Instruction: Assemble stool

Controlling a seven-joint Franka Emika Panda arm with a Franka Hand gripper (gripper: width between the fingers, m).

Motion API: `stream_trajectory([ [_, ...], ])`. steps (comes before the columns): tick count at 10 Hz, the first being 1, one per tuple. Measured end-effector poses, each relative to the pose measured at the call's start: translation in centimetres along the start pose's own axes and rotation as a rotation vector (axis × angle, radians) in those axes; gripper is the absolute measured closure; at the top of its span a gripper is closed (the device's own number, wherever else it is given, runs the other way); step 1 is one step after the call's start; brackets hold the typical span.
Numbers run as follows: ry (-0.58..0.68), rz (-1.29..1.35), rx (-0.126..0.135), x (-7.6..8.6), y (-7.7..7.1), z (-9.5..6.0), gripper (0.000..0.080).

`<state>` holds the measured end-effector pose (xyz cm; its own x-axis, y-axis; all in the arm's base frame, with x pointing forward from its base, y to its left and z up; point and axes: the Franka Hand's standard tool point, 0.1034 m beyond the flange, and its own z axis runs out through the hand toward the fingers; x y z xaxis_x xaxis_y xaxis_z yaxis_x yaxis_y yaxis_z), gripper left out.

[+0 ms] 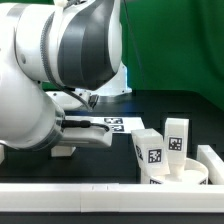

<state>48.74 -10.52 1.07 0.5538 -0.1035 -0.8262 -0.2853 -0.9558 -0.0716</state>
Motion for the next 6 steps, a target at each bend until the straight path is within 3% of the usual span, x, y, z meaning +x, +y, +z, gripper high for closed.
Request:
stream_trajectory([
  [1,0.000,0.000,0.000,0.0,0.0,0.0,0.0472],
  [4,0.008,-0.015,0.000,-0.2,-0.2,-0.8,0.0472],
  [6,0.009,-0.039,0.001,-1.8,-1.6,-2.9,0.0472],
])
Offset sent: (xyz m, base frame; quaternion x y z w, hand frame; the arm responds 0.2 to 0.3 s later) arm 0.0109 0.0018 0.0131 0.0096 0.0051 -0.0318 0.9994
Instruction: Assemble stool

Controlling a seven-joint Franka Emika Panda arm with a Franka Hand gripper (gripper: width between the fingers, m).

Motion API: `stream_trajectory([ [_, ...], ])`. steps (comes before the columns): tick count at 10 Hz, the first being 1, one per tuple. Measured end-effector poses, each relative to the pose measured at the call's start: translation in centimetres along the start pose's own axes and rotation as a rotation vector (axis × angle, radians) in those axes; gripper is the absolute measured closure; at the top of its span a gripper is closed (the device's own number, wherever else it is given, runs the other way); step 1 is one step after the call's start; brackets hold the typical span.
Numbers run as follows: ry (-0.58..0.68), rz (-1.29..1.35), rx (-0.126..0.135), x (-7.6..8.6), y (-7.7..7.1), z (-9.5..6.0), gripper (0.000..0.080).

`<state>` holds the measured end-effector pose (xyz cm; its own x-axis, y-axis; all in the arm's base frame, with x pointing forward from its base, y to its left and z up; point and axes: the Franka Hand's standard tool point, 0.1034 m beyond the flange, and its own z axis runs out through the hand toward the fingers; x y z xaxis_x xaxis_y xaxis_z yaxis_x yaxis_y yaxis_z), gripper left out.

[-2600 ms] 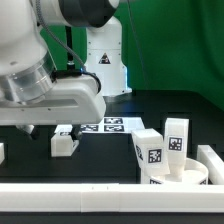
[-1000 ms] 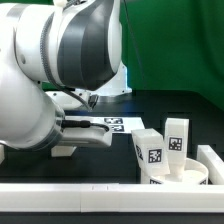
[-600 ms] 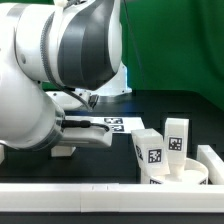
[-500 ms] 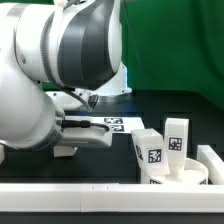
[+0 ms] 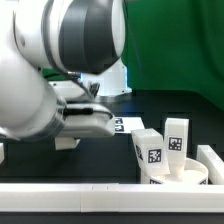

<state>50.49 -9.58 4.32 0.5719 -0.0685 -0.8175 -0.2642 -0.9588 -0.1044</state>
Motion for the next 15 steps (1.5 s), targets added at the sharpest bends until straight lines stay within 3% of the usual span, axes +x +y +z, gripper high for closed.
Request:
stream_trajectory([
  [2,0.037,-0.037,-0.002,-2.1,-2.6,-2.8,0.0472],
  [8,0.135,-0.033,-0.010,-0.8,-2.4,-3.8,0.0471],
  [9,0.199,-0.023,0.019,-0.7,-2.9,-4.4,0.0471],
  [10,0.225,-0.005,0.044,-1.6,-3.3,-4.6,0.0471],
  [11,0.285,-0.004,0.053,-2.0,-3.9,-5.5,0.0471],
  [12,0.359,-0.022,0.036,-2.6,-4.6,-6.6,0.0471],
  [13,0.497,-0.062,-0.022,-2.4,-5.1,-7.9,0.0471],
  [14,0.536,-0.061,-0.016,-2.7,-5.3,-7.3,0.0471],
  [15,0.621,-0.054,-0.023,-2.0,-4.9,-7.9,0.0471],
])
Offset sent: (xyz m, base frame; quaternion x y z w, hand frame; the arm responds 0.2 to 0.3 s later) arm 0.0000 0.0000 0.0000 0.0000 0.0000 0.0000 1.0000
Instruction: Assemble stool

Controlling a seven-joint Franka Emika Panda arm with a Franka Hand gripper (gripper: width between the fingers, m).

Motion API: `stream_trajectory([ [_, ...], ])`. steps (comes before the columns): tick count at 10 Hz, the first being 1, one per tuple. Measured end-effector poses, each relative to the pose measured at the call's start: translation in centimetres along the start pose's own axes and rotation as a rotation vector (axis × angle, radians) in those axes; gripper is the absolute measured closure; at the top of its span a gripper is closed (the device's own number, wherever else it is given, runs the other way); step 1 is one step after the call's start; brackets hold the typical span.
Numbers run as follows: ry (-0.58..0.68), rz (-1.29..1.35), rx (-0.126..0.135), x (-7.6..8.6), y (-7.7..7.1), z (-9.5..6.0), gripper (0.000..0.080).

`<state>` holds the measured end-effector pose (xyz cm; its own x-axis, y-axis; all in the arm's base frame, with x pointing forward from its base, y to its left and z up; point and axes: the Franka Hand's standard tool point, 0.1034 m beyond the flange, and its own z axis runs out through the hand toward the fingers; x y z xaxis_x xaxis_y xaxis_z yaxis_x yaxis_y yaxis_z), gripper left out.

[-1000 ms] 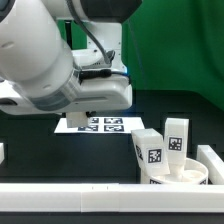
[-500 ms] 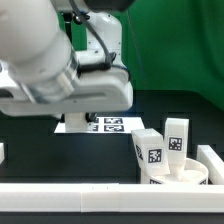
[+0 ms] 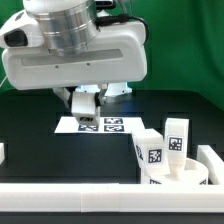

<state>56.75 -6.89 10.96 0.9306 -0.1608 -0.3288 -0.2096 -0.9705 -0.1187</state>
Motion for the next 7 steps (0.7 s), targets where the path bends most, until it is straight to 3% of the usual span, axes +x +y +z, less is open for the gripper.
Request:
stream_trajectory([
  [1,0.093,-0.001,-0.010,0.4,0.0,-0.3,0.0471],
  [2,0.146,0.020,0.000,-0.1,-0.3,-0.5,0.0471],
  [3,0.175,0.045,0.027,-0.4,-0.7,-0.9,0.0471],
  [4,0.243,0.085,0.071,-0.2,-1.4,-1.4,0.0471],
  [5,0.330,0.092,0.083,-0.1,-2.0,-1.9,0.0471],
  [7,0.447,0.096,0.049,0.2,-1.3,-1.5,0.0471],
])
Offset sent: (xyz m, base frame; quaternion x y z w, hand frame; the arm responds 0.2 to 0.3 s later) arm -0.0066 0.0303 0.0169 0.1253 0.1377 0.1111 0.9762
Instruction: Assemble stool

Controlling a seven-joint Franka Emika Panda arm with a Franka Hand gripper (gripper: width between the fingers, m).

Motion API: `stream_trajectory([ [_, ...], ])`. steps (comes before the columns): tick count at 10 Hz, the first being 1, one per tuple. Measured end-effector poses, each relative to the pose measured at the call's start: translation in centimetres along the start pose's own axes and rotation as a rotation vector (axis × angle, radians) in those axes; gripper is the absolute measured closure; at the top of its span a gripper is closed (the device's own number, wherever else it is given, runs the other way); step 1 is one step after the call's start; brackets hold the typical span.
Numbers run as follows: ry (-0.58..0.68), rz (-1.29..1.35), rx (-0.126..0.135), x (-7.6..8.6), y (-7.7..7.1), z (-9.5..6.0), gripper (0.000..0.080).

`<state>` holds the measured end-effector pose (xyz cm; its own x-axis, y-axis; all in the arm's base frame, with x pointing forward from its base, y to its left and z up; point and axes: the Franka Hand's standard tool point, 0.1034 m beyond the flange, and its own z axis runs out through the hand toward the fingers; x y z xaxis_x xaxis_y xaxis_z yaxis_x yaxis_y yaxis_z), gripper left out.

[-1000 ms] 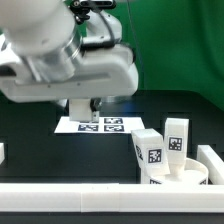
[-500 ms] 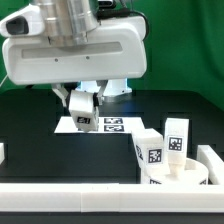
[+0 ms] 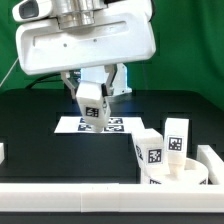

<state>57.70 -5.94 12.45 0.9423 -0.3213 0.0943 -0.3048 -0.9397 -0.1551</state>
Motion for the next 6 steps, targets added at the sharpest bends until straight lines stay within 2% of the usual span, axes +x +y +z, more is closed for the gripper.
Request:
stream_trajectory([
  [1,0.098,-0.003,-0.019,0.6,0.2,0.0,0.0471],
  [2,0.170,-0.005,-0.035,0.6,0.4,0.1,0.0471],
  [3,0.187,0.013,-0.033,0.2,-0.2,0.2,0.0471],
  [4,0.165,0.019,-0.006,-0.1,-2.1,-0.6,0.0471],
  [6,0.183,0.047,0.027,0.1,-4.7,-2.2,0.0471],
])
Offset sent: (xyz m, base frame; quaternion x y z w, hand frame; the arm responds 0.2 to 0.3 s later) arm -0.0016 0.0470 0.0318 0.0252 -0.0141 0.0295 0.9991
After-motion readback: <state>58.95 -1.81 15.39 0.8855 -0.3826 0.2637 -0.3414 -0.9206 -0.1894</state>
